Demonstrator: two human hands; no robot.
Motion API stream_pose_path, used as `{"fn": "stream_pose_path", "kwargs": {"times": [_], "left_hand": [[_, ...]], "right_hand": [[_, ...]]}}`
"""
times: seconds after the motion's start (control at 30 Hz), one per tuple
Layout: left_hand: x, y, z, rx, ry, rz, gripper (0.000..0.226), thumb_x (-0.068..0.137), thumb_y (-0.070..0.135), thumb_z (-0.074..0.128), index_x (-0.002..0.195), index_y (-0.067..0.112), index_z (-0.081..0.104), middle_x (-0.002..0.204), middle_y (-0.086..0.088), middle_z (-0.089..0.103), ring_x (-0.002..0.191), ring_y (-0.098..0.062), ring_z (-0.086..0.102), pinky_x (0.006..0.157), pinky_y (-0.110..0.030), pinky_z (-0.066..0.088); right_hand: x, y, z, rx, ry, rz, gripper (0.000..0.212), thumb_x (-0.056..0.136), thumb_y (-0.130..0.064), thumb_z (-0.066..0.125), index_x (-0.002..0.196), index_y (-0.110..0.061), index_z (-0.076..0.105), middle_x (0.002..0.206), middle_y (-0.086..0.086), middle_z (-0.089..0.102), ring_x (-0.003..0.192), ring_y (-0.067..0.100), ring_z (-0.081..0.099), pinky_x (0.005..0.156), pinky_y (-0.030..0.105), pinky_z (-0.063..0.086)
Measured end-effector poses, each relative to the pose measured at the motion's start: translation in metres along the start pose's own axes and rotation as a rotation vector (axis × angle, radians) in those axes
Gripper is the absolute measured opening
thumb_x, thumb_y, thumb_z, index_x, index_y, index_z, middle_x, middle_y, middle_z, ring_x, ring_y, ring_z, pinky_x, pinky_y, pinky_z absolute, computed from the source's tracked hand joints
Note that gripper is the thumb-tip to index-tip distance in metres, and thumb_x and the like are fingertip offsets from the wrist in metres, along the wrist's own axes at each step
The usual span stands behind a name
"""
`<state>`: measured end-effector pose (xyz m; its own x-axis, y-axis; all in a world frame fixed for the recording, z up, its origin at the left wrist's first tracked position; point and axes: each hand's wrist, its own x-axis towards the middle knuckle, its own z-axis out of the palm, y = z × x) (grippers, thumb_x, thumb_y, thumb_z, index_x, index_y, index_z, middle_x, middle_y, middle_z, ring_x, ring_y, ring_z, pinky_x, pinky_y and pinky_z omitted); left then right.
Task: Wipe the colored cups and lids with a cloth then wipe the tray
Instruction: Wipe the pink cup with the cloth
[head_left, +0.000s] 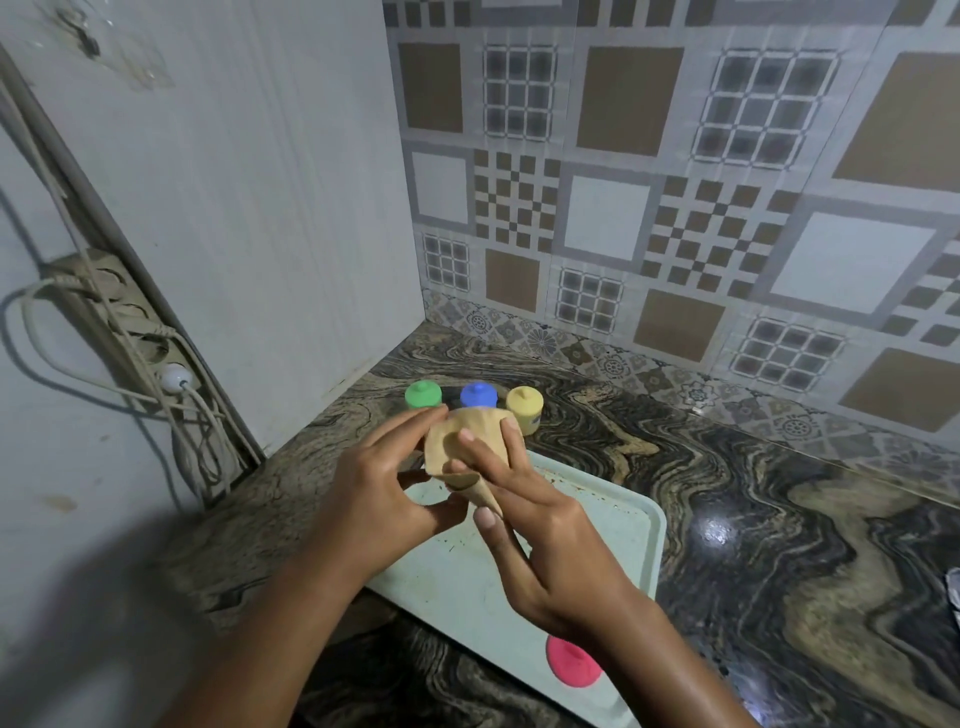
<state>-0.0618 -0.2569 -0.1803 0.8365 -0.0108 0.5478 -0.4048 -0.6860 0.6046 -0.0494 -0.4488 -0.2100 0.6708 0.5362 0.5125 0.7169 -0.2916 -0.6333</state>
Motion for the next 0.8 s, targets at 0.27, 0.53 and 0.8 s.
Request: {"fn": "stream_pose_path", "kwargs": {"times": [0.27, 0.53, 0.8], "left_hand": [[0.002, -0.004, -0.004, -0.078, 0.099, -0.031, 0.082, 0.056, 0.002, 0.095, 0.13, 0.011, 0.062, 0.123, 0.008, 0.063, 0.099, 0.0, 0.065, 0.071, -0.016, 0.059], [0.013, 0.003, -0.019, -0.019, 0.067, 0.011, 0.078, 0.062, 0.009, 0.091, 0.133, 0.017, 0.058, 0.127, 0.01, 0.058, 0.093, -0.009, 0.064, 0.059, -0.022, 0.058], [-0.001, -0.004, 0.014, -0.063, -0.063, -0.032, 0.077, 0.065, 0.013, 0.088, 0.135, 0.024, 0.058, 0.133, 0.017, 0.051, 0.092, -0.007, 0.063, 0.057, -0.029, 0.059]], "right_hand": [[-0.032, 0.011, -0.005, 0.116, -0.062, -0.006, 0.037, 0.107, -0.014, 0.042, 0.138, -0.011, 0.063, 0.155, -0.001, 0.05, 0.151, 0.024, 0.034, 0.122, 0.037, 0.033], [-0.045, 0.015, -0.017, 0.551, 0.095, 0.416, 0.049, 0.111, -0.03, 0.031, 0.115, -0.011, 0.076, 0.066, 0.005, 0.067, 0.055, 0.017, 0.058, 0.056, 0.03, 0.047], [-0.019, 0.001, -0.034, 0.627, 0.264, 0.492, 0.049, 0.106, -0.025, 0.04, 0.079, -0.023, 0.081, 0.06, 0.0, 0.069, 0.055, 0.013, 0.057, 0.051, 0.021, 0.043]]}}
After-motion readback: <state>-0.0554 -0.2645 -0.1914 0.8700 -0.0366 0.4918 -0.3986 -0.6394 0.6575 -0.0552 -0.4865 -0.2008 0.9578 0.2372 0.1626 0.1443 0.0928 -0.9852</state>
